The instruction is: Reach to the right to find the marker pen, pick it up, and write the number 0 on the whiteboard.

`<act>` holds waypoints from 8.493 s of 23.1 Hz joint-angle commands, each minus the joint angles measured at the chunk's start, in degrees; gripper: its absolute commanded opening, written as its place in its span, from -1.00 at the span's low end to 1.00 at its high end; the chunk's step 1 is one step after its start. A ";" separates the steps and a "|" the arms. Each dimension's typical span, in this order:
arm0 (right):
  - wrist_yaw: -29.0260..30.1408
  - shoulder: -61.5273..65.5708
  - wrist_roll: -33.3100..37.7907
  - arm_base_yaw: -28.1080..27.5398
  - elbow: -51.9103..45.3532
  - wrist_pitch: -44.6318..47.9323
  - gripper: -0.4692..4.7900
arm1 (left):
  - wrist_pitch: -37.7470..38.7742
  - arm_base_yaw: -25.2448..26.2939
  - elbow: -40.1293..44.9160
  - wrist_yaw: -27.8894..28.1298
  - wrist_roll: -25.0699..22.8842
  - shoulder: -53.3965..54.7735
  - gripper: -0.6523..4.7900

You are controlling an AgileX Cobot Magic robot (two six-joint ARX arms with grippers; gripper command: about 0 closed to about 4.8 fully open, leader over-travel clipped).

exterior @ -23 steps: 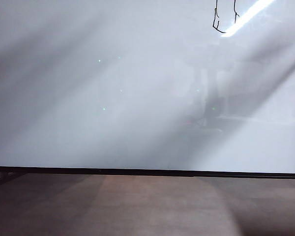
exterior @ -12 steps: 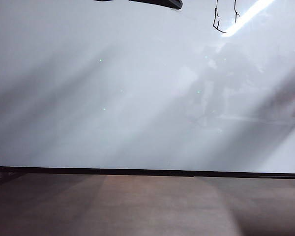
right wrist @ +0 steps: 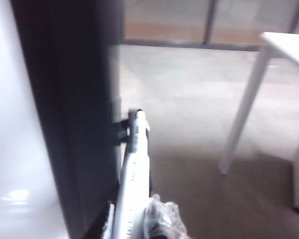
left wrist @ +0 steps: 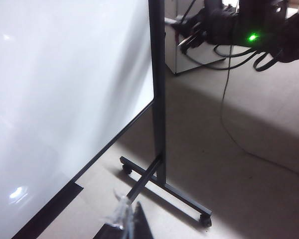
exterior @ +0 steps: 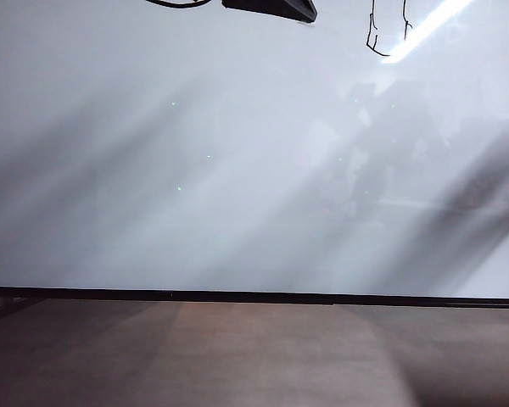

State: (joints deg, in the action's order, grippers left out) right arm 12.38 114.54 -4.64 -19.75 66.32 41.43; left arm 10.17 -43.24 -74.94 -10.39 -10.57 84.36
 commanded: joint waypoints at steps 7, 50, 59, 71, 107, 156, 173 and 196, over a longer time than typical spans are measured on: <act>-0.90 4.24 -0.42 0.24 0.74 1.90 -0.84 | 2.67 0.04 0.09 0.11 0.04 -0.15 -0.78; 1.68 -3.15 0.20 -2.75 8.46 -14.25 -0.84 | 3.98 0.07 0.04 0.09 0.04 -2.86 -0.78; 3.34 -0.04 0.13 -2.56 8.46 -15.80 -0.84 | 4.31 0.09 0.09 0.11 -0.11 -2.84 -0.78; 1.42 3.98 -0.46 0.22 8.55 -16.04 -0.84 | 5.35 0.09 0.09 0.28 0.02 -2.84 -0.78; 5.99 1.64 -1.55 0.13 8.57 -15.82 -0.24 | 7.39 0.07 0.09 0.11 0.02 -2.86 -0.78; -3.76 -94.82 9.64 44.26 -52.06 -39.85 -0.84 | -11.15 2.95 66.07 11.10 23.04 -67.32 -0.78; -3.26 -97.57 13.68 47.41 -65.75 -37.27 -0.82 | -12.11 2.95 74.42 9.18 21.07 -67.34 -0.78; -3.30 -113.35 13.66 38.66 -65.94 -38.51 -0.82 | -12.04 43.06 74.42 5.31 21.07 -84.13 -0.78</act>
State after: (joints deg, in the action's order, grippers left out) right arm 9.06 2.42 9.15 21.15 0.49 2.00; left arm -0.58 -1.15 -0.45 -4.99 10.76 0.08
